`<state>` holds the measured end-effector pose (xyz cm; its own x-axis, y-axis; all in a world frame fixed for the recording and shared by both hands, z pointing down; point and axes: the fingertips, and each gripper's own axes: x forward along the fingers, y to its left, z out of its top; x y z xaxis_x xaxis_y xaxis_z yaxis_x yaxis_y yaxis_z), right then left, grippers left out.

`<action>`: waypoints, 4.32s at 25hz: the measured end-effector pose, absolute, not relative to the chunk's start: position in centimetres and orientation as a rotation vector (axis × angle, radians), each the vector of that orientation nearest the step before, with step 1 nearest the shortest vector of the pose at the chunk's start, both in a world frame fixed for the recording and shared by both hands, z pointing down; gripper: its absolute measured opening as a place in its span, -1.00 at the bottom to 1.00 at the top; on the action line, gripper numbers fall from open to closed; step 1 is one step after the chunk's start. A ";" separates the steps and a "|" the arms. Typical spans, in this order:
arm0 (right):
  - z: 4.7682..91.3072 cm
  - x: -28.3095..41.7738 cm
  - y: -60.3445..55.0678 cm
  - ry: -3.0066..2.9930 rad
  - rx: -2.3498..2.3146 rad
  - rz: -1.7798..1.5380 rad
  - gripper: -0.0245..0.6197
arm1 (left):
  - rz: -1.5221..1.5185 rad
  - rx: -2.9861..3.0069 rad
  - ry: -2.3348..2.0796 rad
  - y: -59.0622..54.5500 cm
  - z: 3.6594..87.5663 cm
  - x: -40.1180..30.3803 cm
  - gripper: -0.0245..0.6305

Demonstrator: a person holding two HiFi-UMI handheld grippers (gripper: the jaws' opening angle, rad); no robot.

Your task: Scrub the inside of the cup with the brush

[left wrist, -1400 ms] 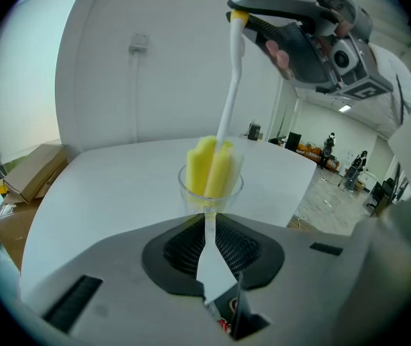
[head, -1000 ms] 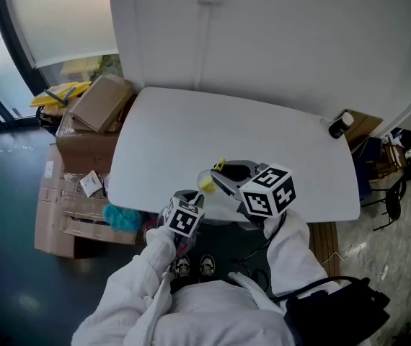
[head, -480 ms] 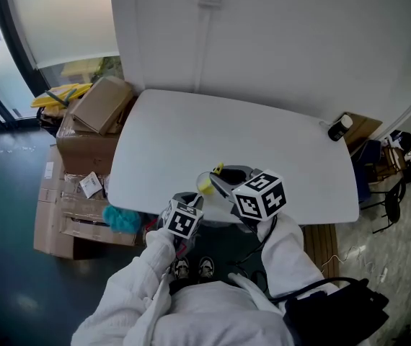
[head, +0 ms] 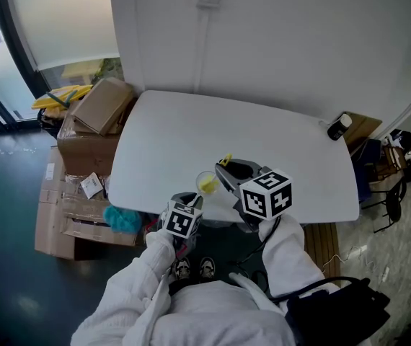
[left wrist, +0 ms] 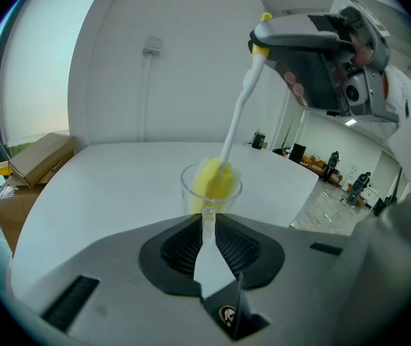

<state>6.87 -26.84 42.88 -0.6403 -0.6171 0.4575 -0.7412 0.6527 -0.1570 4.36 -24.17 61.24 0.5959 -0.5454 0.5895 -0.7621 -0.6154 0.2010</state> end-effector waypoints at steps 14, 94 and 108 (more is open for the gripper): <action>37.9 7.9 -26.9 -2.632 1.227 0.457 -0.60 | 0.568 2.373 -1.062 -23.5 59.1 3.7 -0.71; 40.4 13.7 -8.3 -2.481 1.712 0.598 -0.60 | 0.108 2.380 -1.563 -9.0 40.7 -1.0 -0.91; 40.7 13.9 -8.7 -2.429 1.732 0.578 -0.60 | 0.124 2.394 -1.549 -9.8 40.6 -1.2 -0.91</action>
<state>13.88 -8.67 40.73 -0.3467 -0.8892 0.2985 -0.9283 0.2798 -0.2448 -1.21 -9.84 40.62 0.4192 -0.8794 0.2255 -0.9041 -0.3820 0.1914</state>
